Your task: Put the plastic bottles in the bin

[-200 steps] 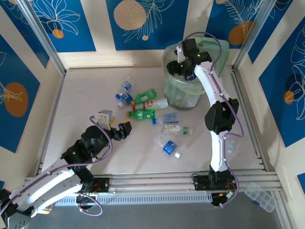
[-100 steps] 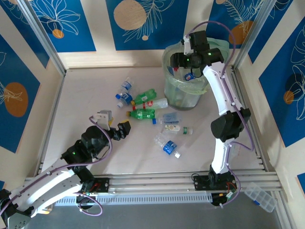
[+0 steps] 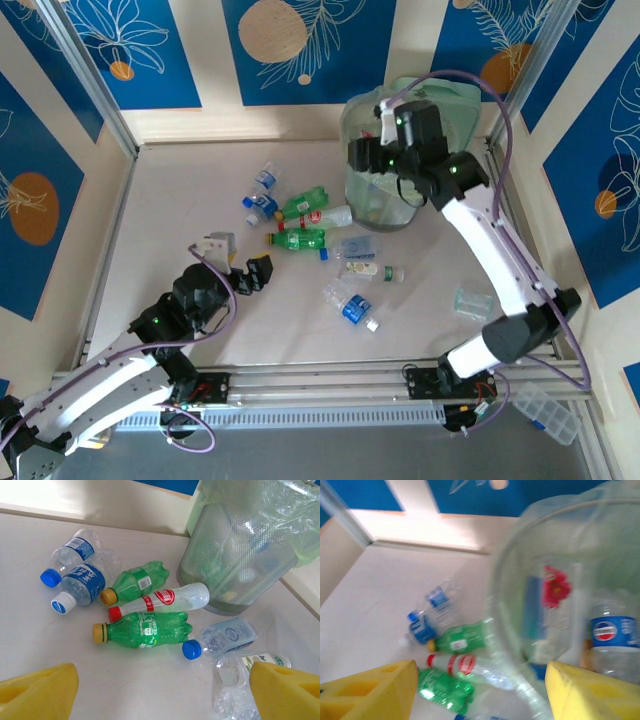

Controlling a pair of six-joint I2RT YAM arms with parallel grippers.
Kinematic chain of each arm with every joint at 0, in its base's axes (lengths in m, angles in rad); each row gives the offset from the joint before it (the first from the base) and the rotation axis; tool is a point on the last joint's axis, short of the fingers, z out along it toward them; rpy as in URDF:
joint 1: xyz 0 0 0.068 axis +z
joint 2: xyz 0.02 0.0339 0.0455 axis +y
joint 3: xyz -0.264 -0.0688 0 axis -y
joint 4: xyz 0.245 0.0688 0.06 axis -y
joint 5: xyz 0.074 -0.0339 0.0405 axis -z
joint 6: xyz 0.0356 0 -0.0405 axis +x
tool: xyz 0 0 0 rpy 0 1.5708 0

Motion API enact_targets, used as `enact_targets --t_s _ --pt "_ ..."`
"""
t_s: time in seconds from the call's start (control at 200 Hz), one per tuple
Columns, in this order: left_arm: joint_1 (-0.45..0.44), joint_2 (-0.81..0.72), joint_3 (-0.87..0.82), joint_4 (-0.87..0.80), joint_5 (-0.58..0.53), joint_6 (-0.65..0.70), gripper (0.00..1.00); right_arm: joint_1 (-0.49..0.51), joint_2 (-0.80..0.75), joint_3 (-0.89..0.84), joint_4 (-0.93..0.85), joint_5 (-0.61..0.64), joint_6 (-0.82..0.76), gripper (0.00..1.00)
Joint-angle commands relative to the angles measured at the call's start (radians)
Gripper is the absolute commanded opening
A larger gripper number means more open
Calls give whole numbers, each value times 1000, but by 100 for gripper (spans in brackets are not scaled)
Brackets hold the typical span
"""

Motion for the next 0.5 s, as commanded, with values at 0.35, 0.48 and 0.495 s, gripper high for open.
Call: enact_targets --t_s 0.35,0.48,0.495 --pt "0 58 56 -68 -85 8 88 293 -224 -501 244 13 57 69" --pt "1 95 76 -88 -91 17 88 329 -252 -650 342 -37 112 69" --pt "0 101 80 -91 -90 18 88 335 -252 -662 350 -39 117 69"
